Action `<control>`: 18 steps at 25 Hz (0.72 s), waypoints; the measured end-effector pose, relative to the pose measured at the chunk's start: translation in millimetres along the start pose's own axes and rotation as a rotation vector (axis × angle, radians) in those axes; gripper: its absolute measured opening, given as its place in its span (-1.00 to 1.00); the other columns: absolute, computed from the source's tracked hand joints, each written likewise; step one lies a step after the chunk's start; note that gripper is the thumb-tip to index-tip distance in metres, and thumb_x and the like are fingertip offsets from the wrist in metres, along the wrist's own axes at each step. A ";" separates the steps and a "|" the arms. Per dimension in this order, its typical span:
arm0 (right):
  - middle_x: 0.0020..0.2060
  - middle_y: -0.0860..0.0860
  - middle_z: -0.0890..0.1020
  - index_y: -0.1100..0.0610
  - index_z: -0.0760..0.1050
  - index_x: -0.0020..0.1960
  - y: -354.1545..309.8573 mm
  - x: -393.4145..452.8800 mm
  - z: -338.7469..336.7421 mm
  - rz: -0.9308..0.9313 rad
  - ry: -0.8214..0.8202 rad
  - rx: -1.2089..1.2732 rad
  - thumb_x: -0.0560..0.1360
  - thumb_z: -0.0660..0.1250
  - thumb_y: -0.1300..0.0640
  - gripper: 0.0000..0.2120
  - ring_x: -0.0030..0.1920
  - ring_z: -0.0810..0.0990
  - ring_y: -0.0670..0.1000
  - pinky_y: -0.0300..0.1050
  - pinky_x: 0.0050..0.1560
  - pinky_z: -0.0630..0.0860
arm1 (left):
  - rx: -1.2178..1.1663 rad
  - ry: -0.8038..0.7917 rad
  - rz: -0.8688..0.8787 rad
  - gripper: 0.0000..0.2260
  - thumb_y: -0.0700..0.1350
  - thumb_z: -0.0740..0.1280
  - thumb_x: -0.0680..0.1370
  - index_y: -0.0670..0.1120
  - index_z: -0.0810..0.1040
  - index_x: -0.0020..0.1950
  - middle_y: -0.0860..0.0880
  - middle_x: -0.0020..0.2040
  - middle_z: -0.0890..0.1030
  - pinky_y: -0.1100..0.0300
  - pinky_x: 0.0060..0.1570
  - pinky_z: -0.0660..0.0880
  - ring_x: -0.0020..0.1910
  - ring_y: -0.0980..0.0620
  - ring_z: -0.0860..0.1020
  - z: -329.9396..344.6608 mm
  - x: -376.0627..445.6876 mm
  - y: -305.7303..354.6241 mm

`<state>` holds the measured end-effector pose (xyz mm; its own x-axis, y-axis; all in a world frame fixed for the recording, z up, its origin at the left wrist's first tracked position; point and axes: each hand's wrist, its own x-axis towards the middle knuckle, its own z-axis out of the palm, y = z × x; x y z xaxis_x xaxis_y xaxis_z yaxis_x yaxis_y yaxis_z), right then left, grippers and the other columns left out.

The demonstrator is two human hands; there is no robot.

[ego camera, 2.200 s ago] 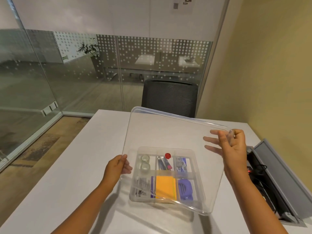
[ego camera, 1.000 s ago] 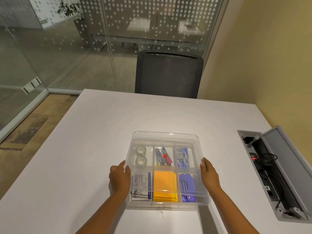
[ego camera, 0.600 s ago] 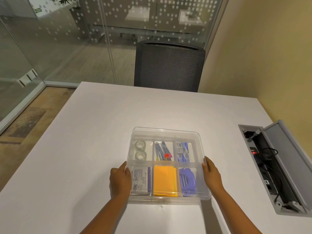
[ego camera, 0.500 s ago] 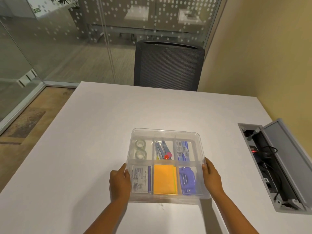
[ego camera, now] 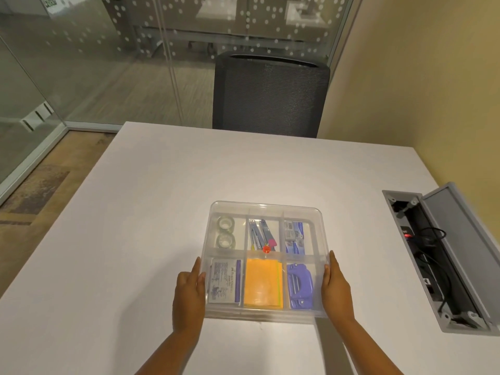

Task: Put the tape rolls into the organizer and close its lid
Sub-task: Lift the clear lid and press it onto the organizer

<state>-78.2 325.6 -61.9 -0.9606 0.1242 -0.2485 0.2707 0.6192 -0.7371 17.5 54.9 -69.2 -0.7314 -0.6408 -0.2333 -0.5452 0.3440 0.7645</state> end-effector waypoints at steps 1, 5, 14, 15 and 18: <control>0.37 0.12 0.44 0.09 0.11 0.50 0.3 -2.6 -0.7 -0.011 -0.003 -0.013 0.64 -0.02 0.10 -0.57 0.30 0.48 0.17 -0.05 0.27 0.40 | 0.009 0.001 0.037 -0.67 0.00 0.12 0.56 -0.01 0.35 0.31 0.06 -0.19 0.39 0.48 -0.46 0.35 -0.21 0.10 0.55 -1.2 -2.9 0.3; 0.34 0.13 0.47 0.05 0.10 0.50 -4.4 1.2 -6.7 -0.041 0.042 -0.042 0.64 -0.03 0.09 -0.57 0.25 0.51 0.20 0.00 0.25 0.43 | -0.031 -0.021 0.109 -0.58 0.05 0.06 0.54 0.09 0.24 0.41 -0.06 -0.07 0.43 0.30 -0.32 0.54 -0.08 0.03 0.55 -0.7 -3.3 3.2; 0.52 0.00 0.15 0.02 -0.07 0.52 -3.4 10.1 -8.9 -0.104 -0.026 -0.102 0.61 -0.01 0.02 -0.48 0.49 0.20 0.08 0.08 0.44 0.24 | -0.153 -0.099 0.104 -0.51 -0.01 0.10 0.55 0.17 -0.02 0.43 -0.21 0.27 0.34 0.02 0.11 0.45 0.24 -0.11 0.43 -4.1 11.8 13.4; 0.53 -0.02 0.10 0.01 -0.10 0.53 -7.6 14.6 -10.3 -0.124 -0.012 -0.137 0.60 0.01 -0.03 -0.45 0.51 0.13 0.06 0.10 0.47 0.19 | -0.109 -0.067 0.128 -0.47 0.06 0.11 0.51 0.13 0.01 0.46 -0.19 0.35 0.30 -0.03 0.15 0.44 0.30 -0.11 0.39 -5.3 17.5 20.6; 0.54 -0.04 0.02 0.02 -0.13 0.53 -30.4 38.2 -9.2 -0.212 0.000 -0.224 0.53 -0.02 -0.17 -0.36 0.54 -0.01 0.01 0.01 0.51 0.00 | 0.110 -0.022 0.328 -0.43 0.13 0.09 0.52 0.02 0.03 0.48 -0.10 0.48 0.23 -0.06 0.29 0.33 0.41 -0.08 0.27 0.2 45.5 46.5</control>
<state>-123.7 318.7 -43.2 -0.9942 -0.0260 -0.1041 0.0438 0.7868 -0.6156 -41.2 41.9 -44.4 -0.8829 -0.4695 0.0008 -0.3194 0.6019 0.7319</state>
